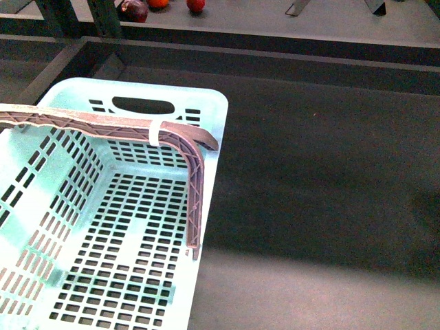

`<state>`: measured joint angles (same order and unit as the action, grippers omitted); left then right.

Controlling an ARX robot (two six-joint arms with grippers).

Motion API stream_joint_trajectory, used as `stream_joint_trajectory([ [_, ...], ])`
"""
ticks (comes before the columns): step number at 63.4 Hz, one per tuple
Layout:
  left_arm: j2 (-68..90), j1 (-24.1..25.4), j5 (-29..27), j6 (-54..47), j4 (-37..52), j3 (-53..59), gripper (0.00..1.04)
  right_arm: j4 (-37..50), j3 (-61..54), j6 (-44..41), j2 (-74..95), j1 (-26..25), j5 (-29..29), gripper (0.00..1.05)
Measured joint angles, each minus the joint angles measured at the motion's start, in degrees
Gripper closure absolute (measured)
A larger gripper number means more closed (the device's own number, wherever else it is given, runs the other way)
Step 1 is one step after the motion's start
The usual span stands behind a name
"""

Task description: Pick apple with right arm and hold basket with left

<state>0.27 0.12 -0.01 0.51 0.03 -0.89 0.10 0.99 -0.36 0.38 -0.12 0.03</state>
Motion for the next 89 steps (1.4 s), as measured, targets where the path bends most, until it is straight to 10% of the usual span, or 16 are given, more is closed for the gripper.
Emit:
stream_joint_trajectory([
  [34,0.0,0.0,0.0,0.0,0.0,0.0,0.07,0.0,0.0,0.0,0.0,0.0,0.0,0.09],
  [48,14.9,-1.4,9.8,39.3,-19.8,-8.5,0.07,0.0,0.0,0.0,0.0,0.0,0.0,0.09],
  [66,43.3,-3.5,12.1,63.0,1.9,-14.4,0.07,0.0,0.0,0.0,0.0,0.0,0.0,0.09],
  [89,79.0,-6.1,10.5,68.0,14.5,-28.6,0.07,0.0,0.0,0.0,0.0,0.0,0.0,0.09],
])
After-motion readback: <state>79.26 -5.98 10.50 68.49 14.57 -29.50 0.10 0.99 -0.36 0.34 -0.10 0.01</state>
